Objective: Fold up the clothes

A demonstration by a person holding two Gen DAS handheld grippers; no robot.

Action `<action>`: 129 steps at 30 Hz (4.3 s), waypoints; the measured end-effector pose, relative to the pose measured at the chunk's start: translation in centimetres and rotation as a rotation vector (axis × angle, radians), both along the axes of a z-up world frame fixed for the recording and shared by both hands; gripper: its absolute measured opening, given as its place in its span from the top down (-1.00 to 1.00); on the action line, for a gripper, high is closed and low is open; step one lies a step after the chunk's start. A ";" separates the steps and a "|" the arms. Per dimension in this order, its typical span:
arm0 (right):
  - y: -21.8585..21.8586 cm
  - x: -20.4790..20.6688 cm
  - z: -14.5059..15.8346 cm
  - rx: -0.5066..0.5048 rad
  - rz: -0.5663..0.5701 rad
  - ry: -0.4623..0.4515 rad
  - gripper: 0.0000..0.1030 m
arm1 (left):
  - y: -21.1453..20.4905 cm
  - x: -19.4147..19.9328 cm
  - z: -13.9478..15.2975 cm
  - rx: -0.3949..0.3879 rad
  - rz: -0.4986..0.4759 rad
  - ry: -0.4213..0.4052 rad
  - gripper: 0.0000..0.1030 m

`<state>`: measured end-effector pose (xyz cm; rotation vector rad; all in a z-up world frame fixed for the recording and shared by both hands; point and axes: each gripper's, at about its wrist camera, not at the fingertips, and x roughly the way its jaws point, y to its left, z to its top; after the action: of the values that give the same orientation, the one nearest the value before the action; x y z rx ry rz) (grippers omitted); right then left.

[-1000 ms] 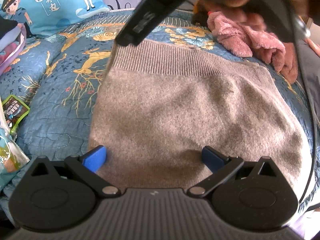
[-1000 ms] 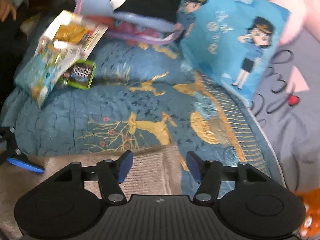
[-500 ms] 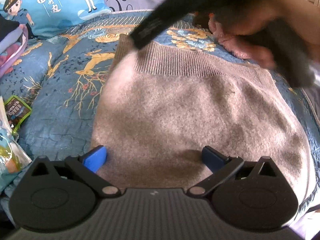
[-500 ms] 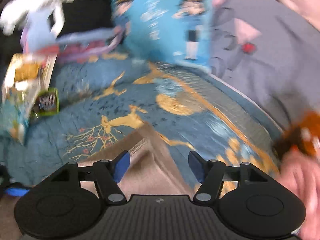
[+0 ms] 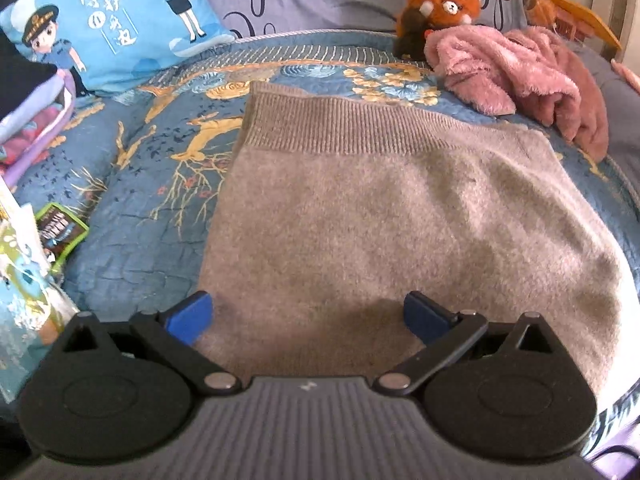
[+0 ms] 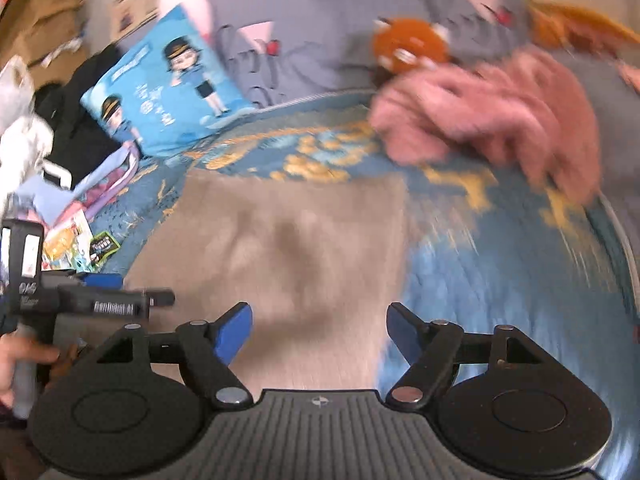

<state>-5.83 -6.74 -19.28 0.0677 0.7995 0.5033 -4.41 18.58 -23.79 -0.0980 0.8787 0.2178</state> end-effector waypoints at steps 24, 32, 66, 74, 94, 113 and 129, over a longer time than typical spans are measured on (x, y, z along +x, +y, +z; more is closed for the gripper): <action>-4.9 -2.8 -8.7 0.508 -0.181 0.343 -0.47 | 9.8 -6.1 1.9 -0.215 0.322 0.109 -0.99; -6.1 0.6 -6.4 0.472 -0.217 0.251 -0.46 | 11.8 -2.6 2.7 -0.215 0.287 0.090 -0.99; 2.3 17.4 -4.3 0.067 0.146 -0.116 -0.04 | 12.6 16.1 0.3 -0.095 -0.143 0.098 -0.99; 3.0 17.8 -4.2 -0.041 0.157 -0.169 0.22 | 11.8 15.1 0.9 -0.080 -0.151 0.094 -0.99; 4.6 13.4 -2.0 -0.154 0.353 -0.381 0.84 | 10.4 13.5 2.1 -0.056 -0.190 0.081 -0.99; 7.6 20.2 -3.2 -0.340 0.342 -0.312 0.85 | 12.1 11.7 3.1 -0.077 -0.124 0.051 -0.99; 5.1 19.6 -2.1 -0.125 0.207 -0.276 0.85 | 6.8 15.6 3.9 0.176 -0.545 -0.024 -0.99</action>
<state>13.80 -1.69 -21.41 -0.1986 0.5683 0.6418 11.14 25.41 -19.88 0.3005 0.8278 -0.2159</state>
